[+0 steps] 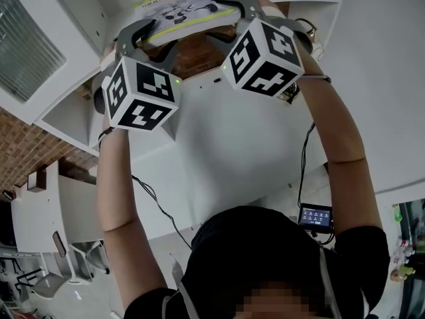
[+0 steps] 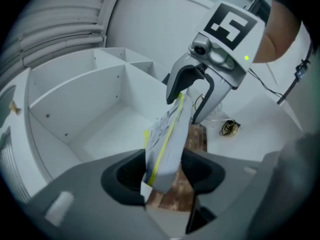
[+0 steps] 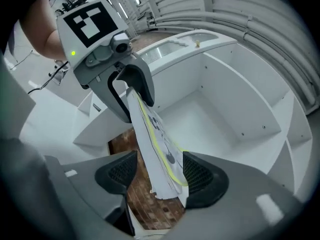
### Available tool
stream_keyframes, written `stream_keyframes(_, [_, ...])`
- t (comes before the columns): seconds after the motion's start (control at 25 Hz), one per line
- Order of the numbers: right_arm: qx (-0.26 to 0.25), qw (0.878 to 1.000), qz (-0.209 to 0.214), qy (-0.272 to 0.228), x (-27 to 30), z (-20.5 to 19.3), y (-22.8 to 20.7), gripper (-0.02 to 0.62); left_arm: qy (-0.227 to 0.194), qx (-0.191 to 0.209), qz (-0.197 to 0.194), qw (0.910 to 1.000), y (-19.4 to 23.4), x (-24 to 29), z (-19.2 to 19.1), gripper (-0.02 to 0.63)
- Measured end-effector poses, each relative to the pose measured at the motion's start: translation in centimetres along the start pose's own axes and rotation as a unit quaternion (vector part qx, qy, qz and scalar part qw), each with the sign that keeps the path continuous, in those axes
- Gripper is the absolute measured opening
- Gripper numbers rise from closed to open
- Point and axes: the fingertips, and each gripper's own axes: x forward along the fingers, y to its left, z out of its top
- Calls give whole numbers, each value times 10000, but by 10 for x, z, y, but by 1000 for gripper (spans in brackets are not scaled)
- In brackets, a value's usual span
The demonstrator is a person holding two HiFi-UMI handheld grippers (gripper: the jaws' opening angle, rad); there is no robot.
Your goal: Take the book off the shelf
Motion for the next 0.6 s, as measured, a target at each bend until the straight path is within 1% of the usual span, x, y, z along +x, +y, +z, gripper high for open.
stream_keyframes(0.12, [-176, 9998, -33, 73, 9, -2, -1, 293, 58, 190, 228, 9995, 5, 4, 0, 178])
stream_keyframes(0.28, [-196, 9998, -57, 66, 15, 0, 0, 293, 79, 512, 532, 9972, 7, 7, 1, 144])
stream_keyframes(0.36, [-216, 9997, -68, 108, 19, -2, 0, 287, 77, 525, 539, 9971, 7, 8, 1, 133])
stream_keyframes(0.48, [-296, 9994, -108, 170, 23, -5, 2, 270, 65, 488, 447, 9978, 7, 7, 1, 124])
stream_keyframes(0.6, [-284, 9993, -144, 177, 21, -5, 4, 270, 21, 510, 469, 9976, 6, 5, 3, 114])
